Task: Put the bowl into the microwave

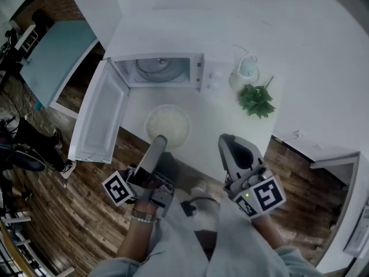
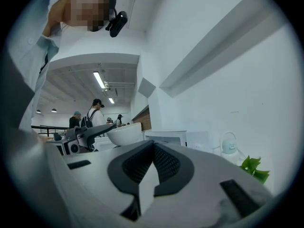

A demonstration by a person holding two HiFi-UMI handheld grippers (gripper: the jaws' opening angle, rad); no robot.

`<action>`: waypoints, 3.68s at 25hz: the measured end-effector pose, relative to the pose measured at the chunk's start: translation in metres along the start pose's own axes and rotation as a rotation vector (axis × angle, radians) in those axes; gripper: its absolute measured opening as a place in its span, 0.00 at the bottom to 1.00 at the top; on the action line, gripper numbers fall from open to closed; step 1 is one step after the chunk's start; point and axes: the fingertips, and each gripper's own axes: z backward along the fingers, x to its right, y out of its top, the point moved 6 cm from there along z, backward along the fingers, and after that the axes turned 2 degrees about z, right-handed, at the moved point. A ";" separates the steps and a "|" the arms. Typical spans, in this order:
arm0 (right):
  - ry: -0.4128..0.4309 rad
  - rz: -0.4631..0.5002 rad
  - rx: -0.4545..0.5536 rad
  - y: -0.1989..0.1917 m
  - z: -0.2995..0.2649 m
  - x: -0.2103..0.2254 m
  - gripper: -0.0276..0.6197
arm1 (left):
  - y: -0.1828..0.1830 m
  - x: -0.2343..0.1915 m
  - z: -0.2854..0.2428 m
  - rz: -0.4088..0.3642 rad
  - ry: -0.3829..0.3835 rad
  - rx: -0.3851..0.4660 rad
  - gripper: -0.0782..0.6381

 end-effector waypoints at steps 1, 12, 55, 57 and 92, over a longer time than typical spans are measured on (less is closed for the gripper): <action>0.012 -0.001 -0.004 -0.002 -0.001 0.003 0.04 | 0.000 -0.001 0.000 -0.004 0.004 0.014 0.44; 0.104 0.038 -0.041 -0.013 -0.028 0.009 0.04 | 0.010 -0.007 -0.001 -0.046 0.034 0.093 0.44; 0.016 0.082 -0.137 -0.039 -0.197 0.026 0.04 | 0.157 -0.115 -0.043 0.059 0.160 0.027 0.44; 0.020 0.084 -0.135 -0.043 -0.204 0.027 0.04 | 0.162 -0.122 -0.046 0.064 0.168 0.022 0.44; 0.086 0.117 -0.319 -0.126 -0.306 0.026 0.53 | 0.201 -0.201 -0.085 0.129 0.220 -0.012 0.44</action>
